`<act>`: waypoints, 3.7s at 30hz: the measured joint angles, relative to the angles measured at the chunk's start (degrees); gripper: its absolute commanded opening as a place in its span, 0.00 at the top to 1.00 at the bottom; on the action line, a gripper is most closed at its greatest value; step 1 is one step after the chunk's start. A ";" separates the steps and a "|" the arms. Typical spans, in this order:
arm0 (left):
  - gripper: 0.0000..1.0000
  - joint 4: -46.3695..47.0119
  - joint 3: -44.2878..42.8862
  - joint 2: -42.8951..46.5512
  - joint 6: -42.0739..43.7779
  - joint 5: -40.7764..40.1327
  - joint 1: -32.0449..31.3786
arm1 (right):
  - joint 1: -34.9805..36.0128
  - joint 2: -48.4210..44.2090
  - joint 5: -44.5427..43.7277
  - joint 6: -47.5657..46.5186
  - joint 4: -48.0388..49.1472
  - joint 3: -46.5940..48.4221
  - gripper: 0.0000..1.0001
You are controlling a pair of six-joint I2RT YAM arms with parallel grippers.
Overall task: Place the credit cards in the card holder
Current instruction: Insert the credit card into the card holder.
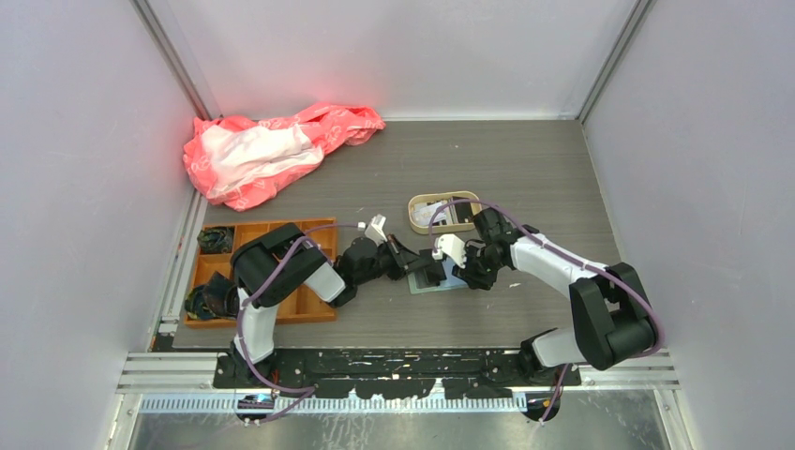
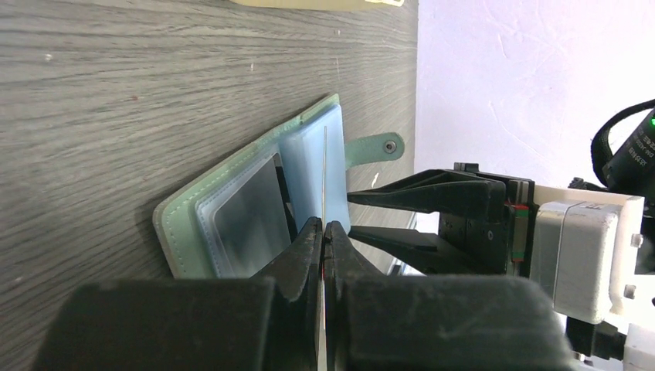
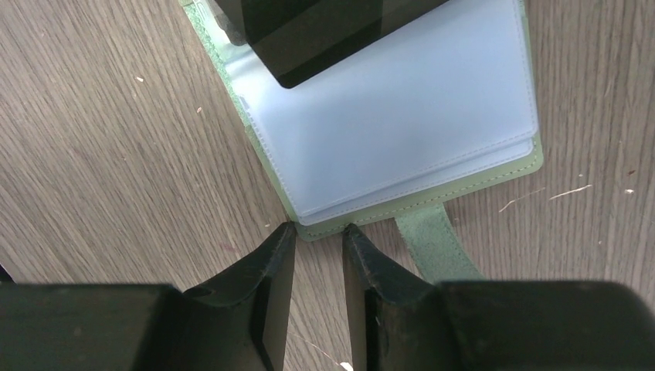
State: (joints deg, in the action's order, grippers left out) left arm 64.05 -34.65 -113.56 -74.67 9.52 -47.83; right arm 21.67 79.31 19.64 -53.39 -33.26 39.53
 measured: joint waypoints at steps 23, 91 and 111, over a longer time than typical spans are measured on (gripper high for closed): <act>1.00 -3.65 0.79 1.22 1.16 -1.60 -0.02 | 0.46 0.57 -0.35 1.11 -0.22 0.46 0.67; 1.00 -0.48 -6.01 -7.85 -7.80 5.20 -0.46 | 2.60 1.75 -1.60 3.02 -0.98 1.73 0.62; 0.86 -1.75 -7.65 -8.48 -7.89 8.15 0.02 | 4.79 -3.19 11.45 3.41 -10.29 9.14 0.98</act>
State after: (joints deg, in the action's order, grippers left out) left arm 62.30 -42.30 -122.04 -82.56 17.67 -47.81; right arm 26.46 76.12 31.09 -49.98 -43.55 48.66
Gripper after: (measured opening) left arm 0.132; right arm 0.107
